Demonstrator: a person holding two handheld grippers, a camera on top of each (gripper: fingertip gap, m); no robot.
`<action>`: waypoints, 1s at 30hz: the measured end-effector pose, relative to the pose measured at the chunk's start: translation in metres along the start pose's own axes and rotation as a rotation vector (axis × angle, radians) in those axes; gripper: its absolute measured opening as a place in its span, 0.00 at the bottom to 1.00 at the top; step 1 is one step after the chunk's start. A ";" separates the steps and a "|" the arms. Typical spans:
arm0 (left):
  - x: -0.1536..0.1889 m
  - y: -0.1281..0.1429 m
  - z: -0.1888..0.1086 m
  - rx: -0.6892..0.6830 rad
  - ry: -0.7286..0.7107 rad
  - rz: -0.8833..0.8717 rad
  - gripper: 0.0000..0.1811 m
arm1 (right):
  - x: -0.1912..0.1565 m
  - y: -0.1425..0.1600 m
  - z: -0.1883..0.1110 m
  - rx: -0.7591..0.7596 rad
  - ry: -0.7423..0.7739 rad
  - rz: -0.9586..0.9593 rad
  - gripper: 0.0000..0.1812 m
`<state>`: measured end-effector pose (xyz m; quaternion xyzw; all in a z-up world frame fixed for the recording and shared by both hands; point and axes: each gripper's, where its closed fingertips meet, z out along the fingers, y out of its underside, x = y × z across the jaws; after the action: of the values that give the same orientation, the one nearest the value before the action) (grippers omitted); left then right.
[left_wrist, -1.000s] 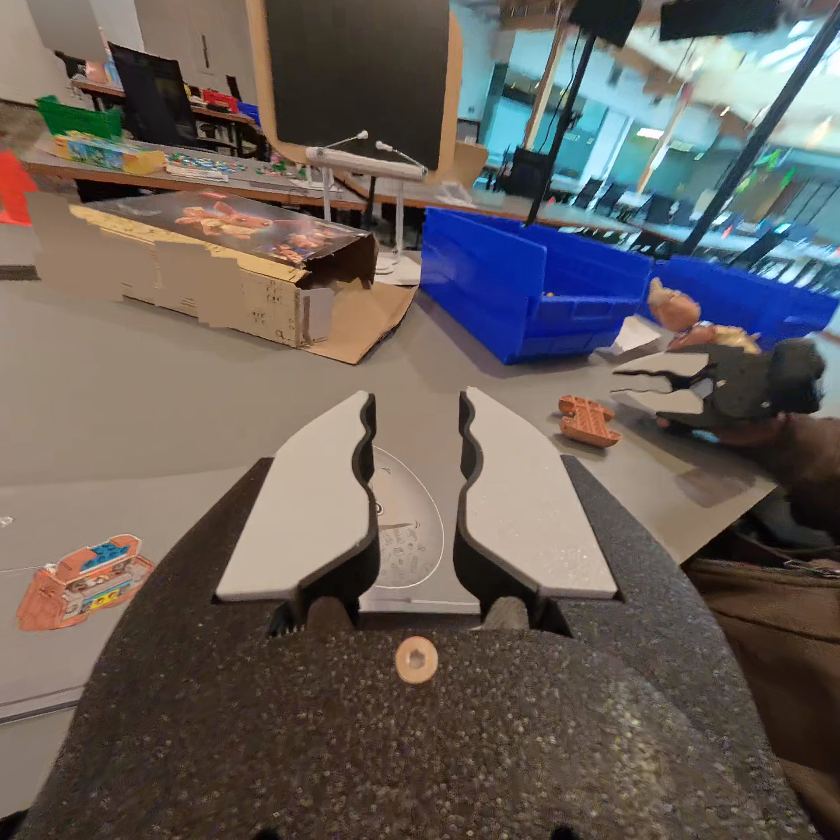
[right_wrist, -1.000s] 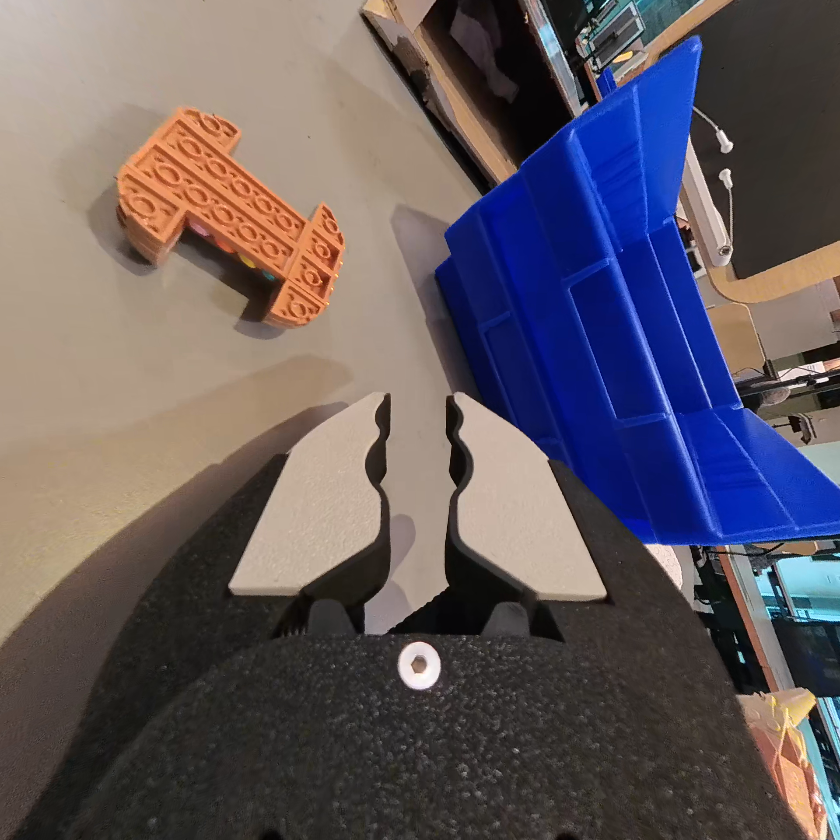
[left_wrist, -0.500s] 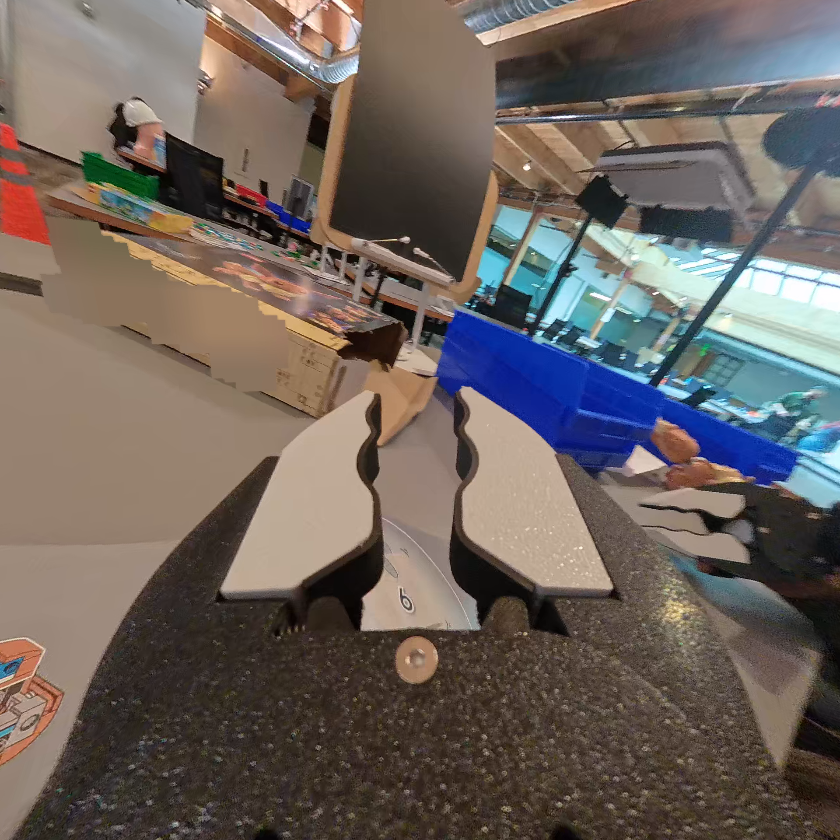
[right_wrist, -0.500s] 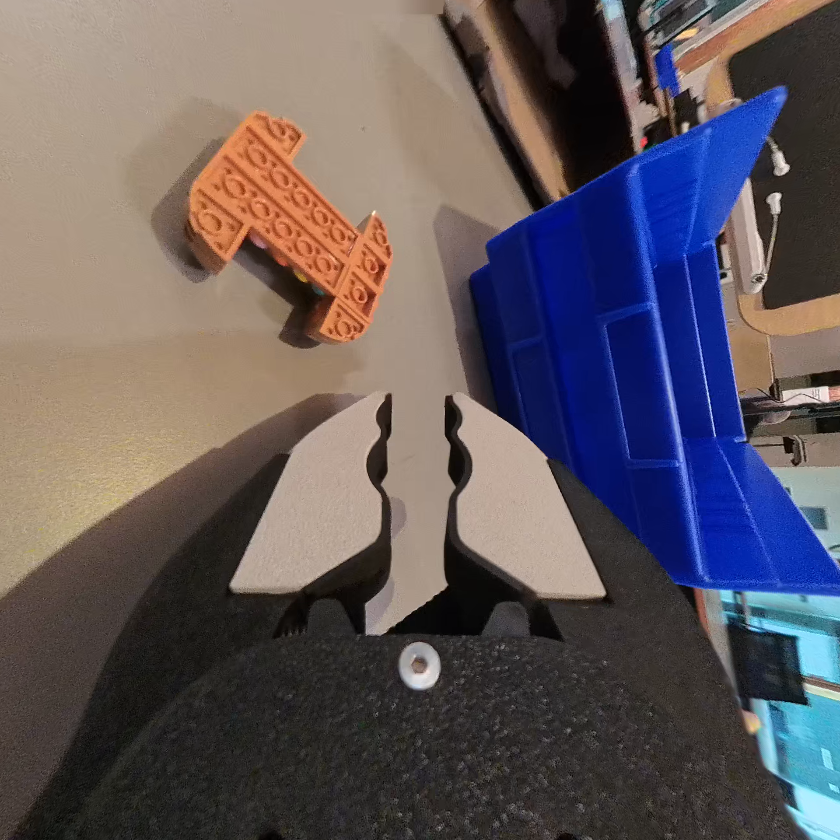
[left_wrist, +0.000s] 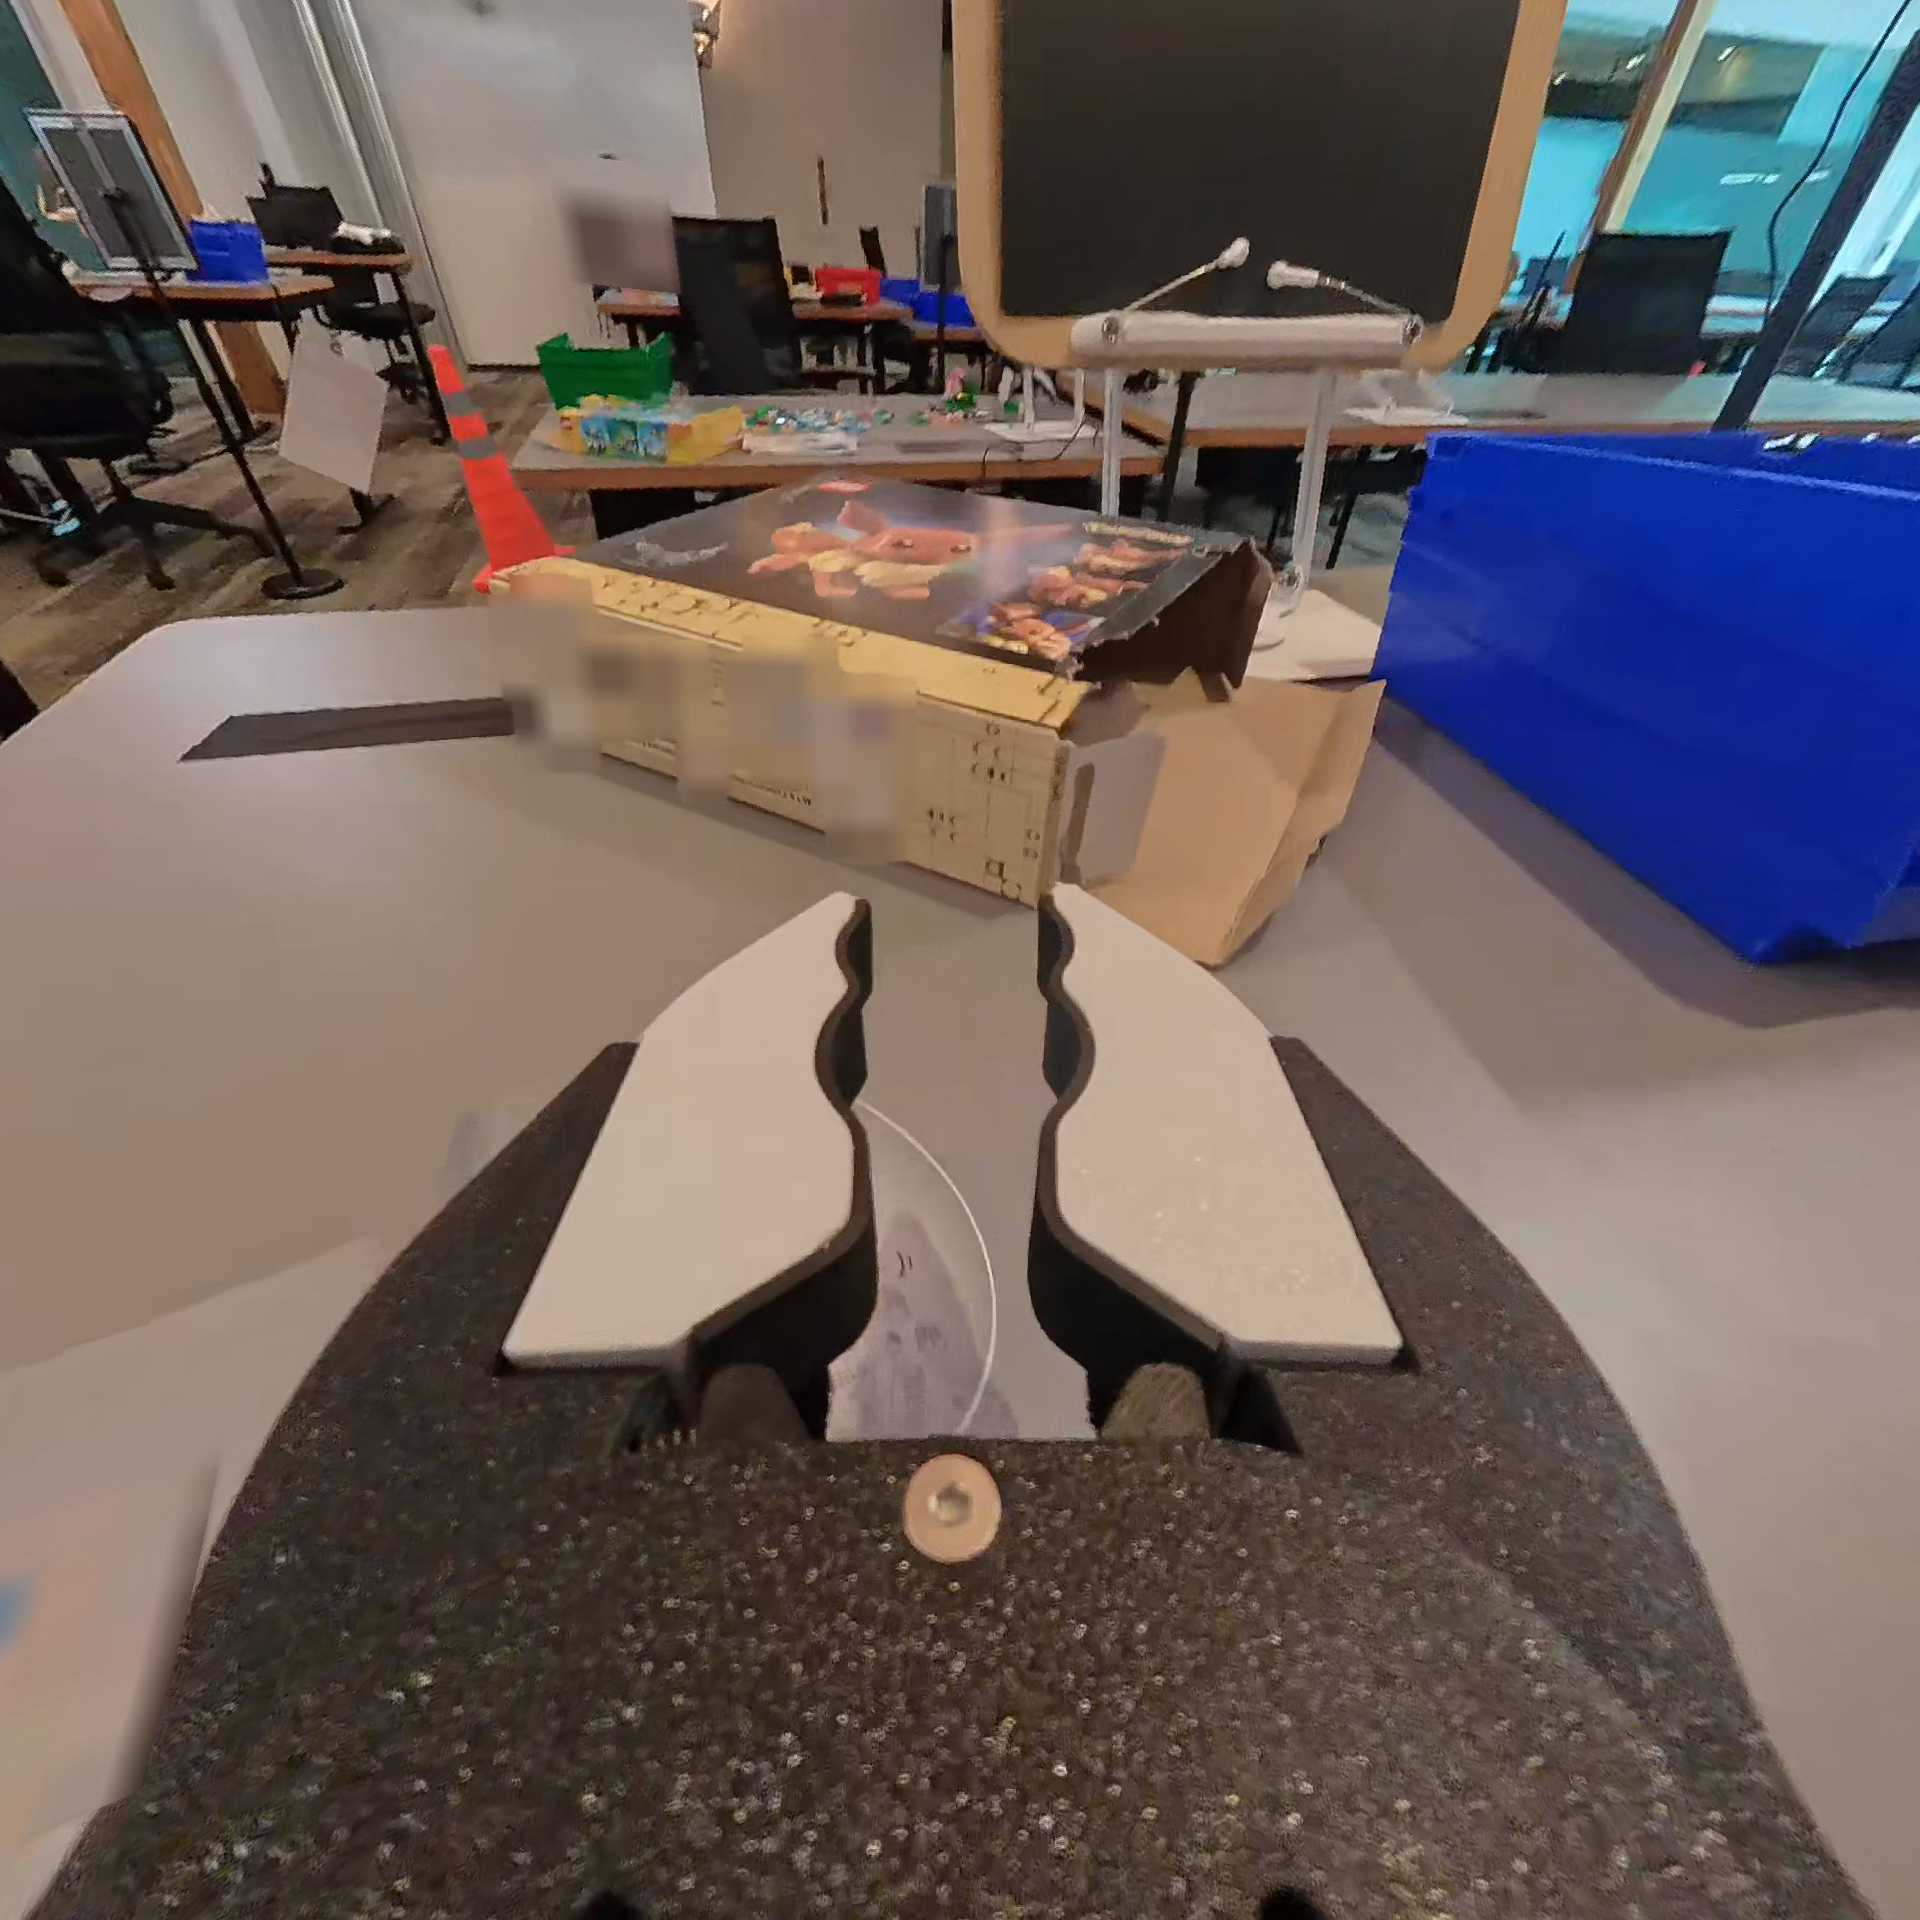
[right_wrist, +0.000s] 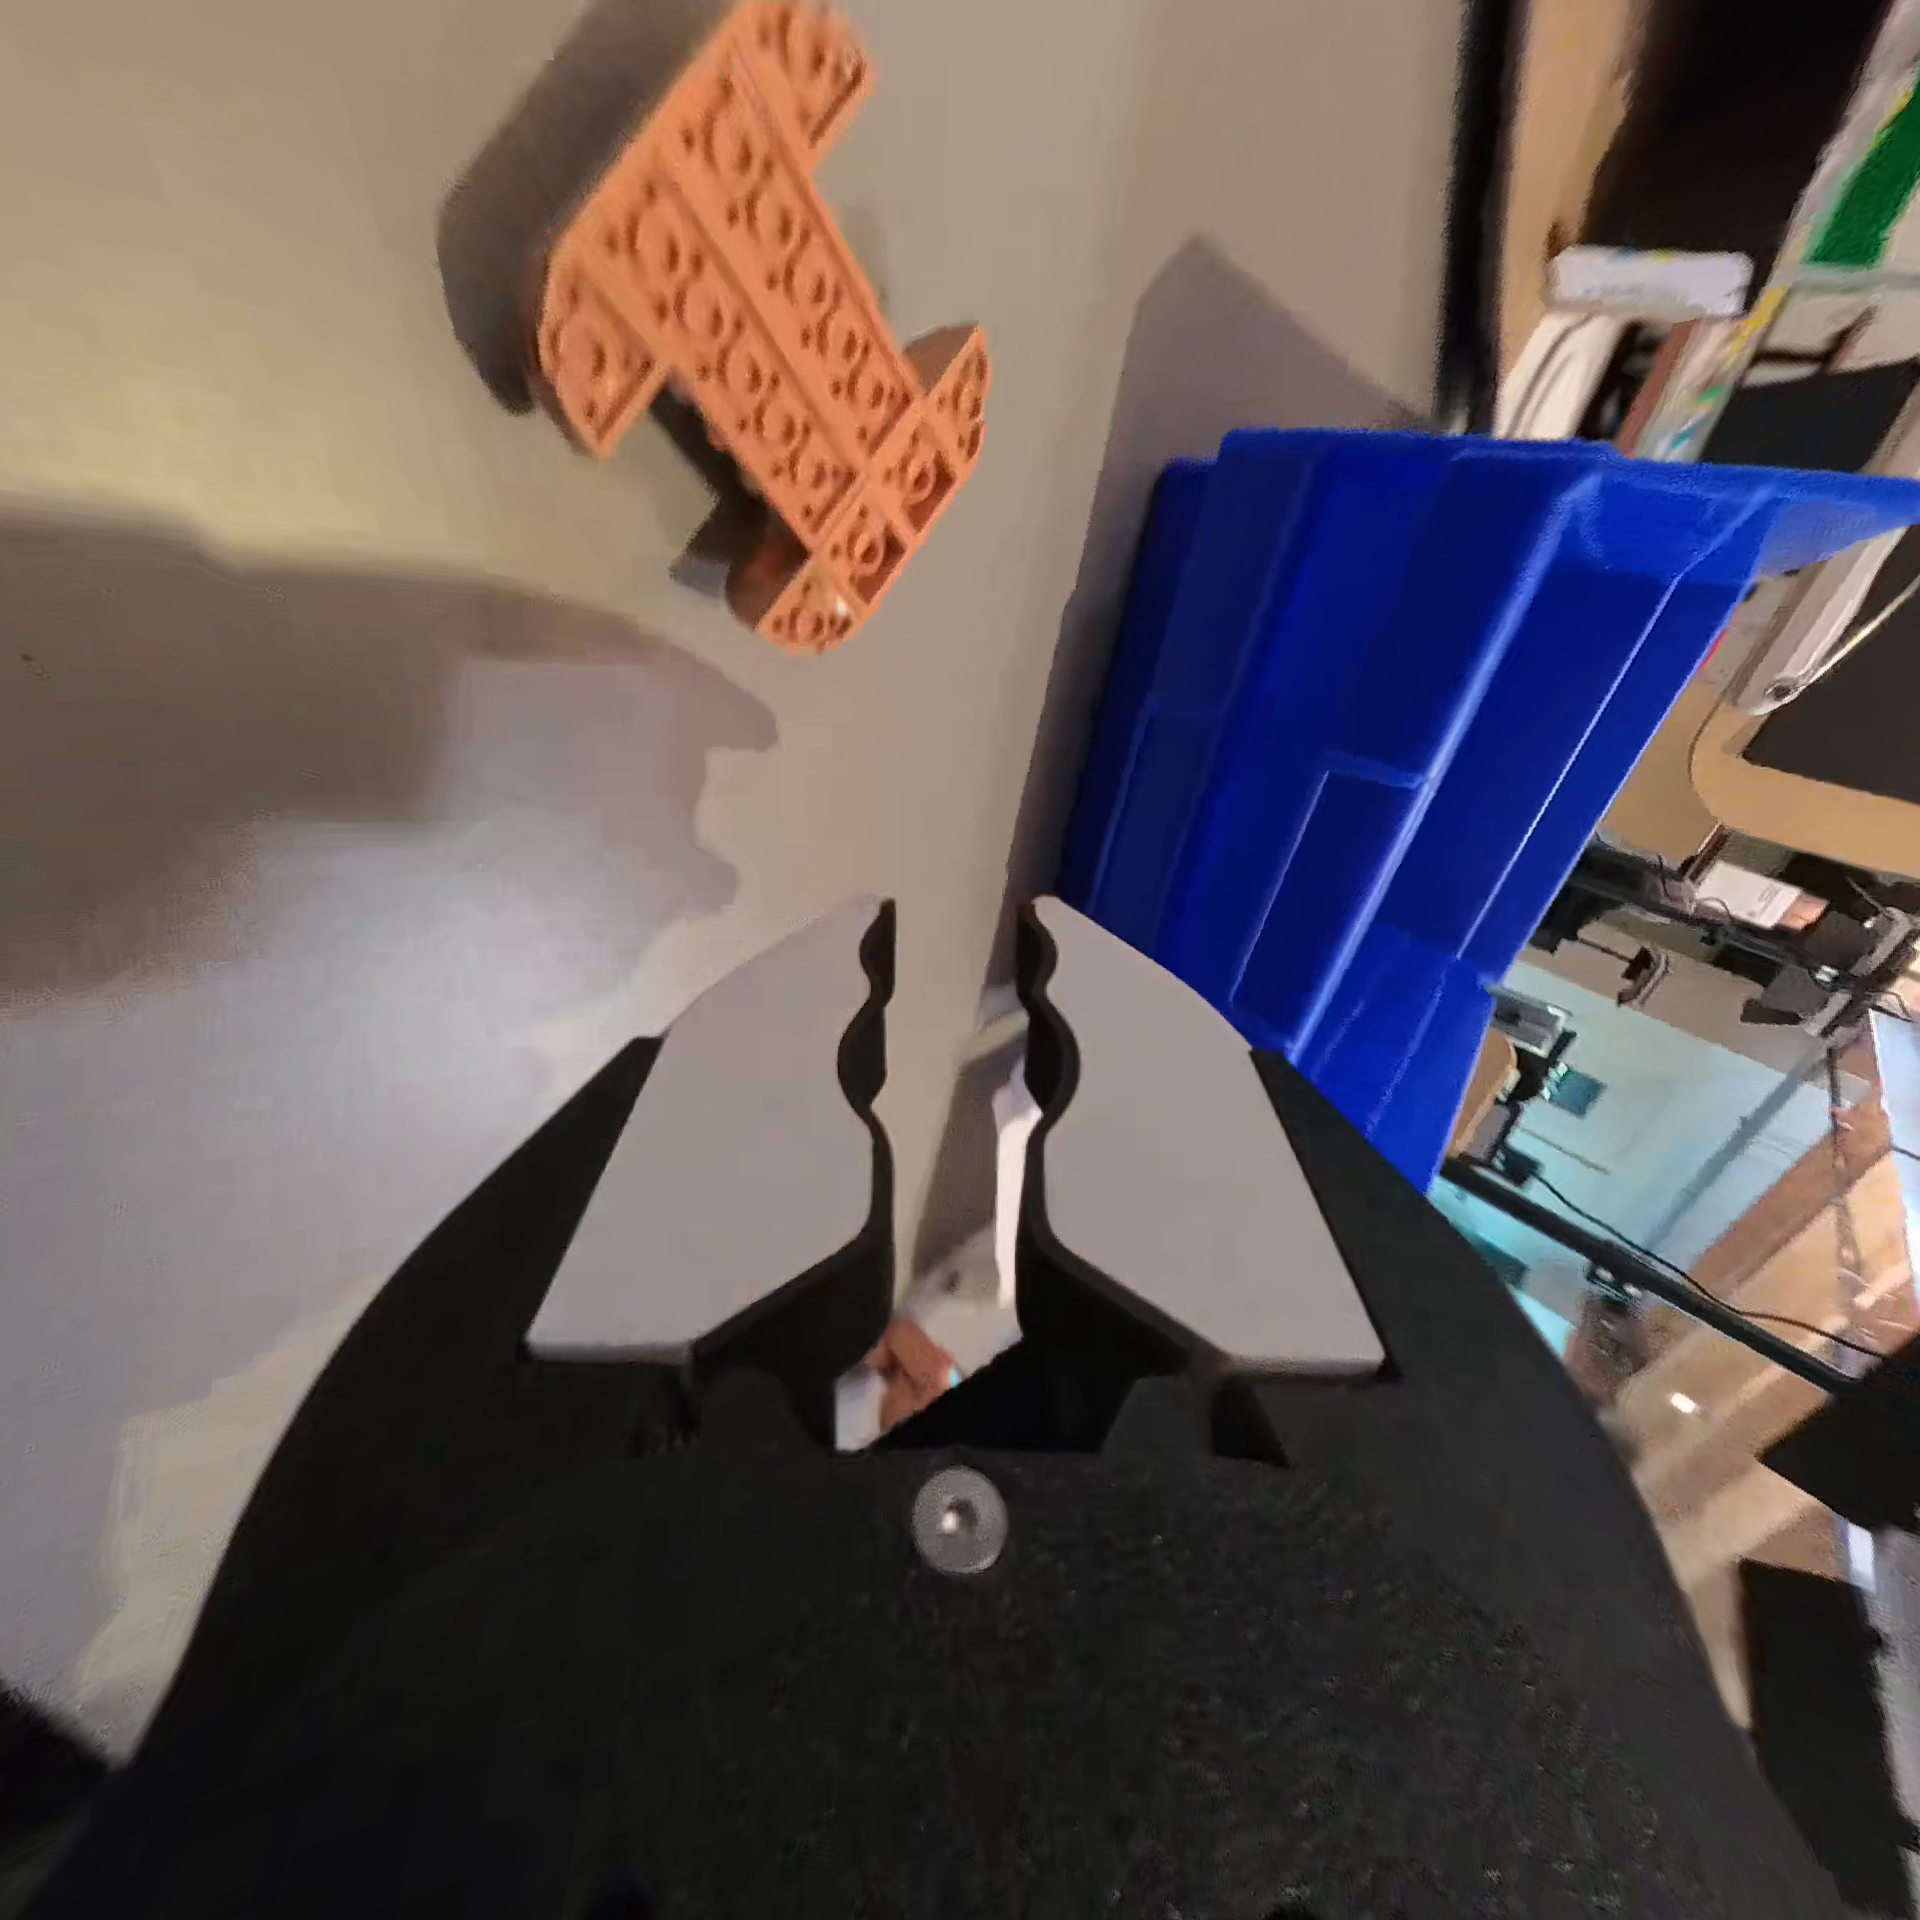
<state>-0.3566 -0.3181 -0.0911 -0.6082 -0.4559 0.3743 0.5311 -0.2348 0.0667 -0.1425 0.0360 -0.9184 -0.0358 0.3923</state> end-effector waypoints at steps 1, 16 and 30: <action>0.002 0.002 -0.006 -0.012 -0.023 0.009 0.17 | 0.000 0.004 -0.002 -0.058 -0.014 -0.042 0.12; 0.090 -0.009 -0.027 -0.137 -0.096 0.171 0.15 | 0.033 -0.008 -0.055 -0.100 0.105 -0.344 0.10; 0.247 -0.044 0.054 -0.094 0.445 0.348 0.17 | 0.030 -0.026 0.020 0.172 0.114 -0.063 0.09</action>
<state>-0.3392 -0.0655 -0.0485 -0.7685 -0.2337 0.2954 0.5172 -0.2690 0.0390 -0.1376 0.1002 -0.8927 0.0329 0.4381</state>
